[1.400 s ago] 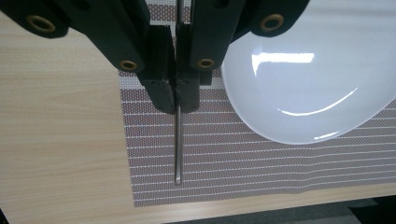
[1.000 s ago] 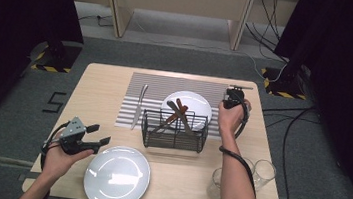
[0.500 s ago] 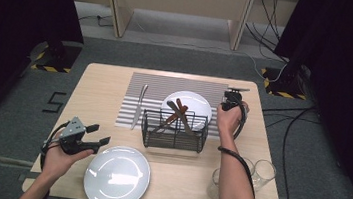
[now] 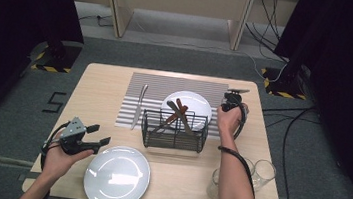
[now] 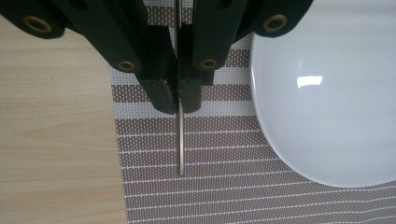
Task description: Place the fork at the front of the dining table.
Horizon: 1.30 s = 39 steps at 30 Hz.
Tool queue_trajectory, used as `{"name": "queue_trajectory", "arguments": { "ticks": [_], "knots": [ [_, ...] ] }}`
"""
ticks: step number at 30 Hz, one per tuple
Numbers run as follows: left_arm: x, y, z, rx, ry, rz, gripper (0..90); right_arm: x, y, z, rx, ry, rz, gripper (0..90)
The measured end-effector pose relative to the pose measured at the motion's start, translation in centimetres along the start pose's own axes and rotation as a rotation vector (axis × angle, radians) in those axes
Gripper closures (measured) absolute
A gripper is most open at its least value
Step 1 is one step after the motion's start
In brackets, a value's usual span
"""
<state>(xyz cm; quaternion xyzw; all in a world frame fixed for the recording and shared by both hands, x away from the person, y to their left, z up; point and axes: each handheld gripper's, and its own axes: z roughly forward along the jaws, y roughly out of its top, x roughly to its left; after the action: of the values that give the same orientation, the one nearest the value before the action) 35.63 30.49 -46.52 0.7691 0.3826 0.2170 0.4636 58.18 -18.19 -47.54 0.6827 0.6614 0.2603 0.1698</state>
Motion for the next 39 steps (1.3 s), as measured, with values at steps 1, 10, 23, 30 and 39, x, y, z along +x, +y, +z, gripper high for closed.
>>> {"name": "queue_trajectory", "arguments": {
  "ticks": [1,10,23,30,39],
  "knots": [
    [0.0,0.0,0.0,-0.001,0.0,0.0,32.1,0.0,0.0,0.1,0.003,-0.001,0.0,86.2],
    [0.0,0.0,0.0,-0.001,0.0,-0.003,32.2,0.0,-0.1,0.6,0.031,-0.006,0.0,86.5],
    [0.0,0.0,0.0,0.001,-0.002,-0.001,32.3,-0.3,-0.1,1.0,0.057,-0.015,0.006,86.5],
    [0.0,0.0,0.0,0.0,-0.001,0.0,32.3,-0.2,-0.2,1.2,0.07,-0.016,-0.001,86.6],
    [0.1,0.0,0.0,-0.002,0.0,-0.001,32.3,-0.1,-0.2,1.1,0.076,-0.004,-0.005,78.8]
  ]
}}
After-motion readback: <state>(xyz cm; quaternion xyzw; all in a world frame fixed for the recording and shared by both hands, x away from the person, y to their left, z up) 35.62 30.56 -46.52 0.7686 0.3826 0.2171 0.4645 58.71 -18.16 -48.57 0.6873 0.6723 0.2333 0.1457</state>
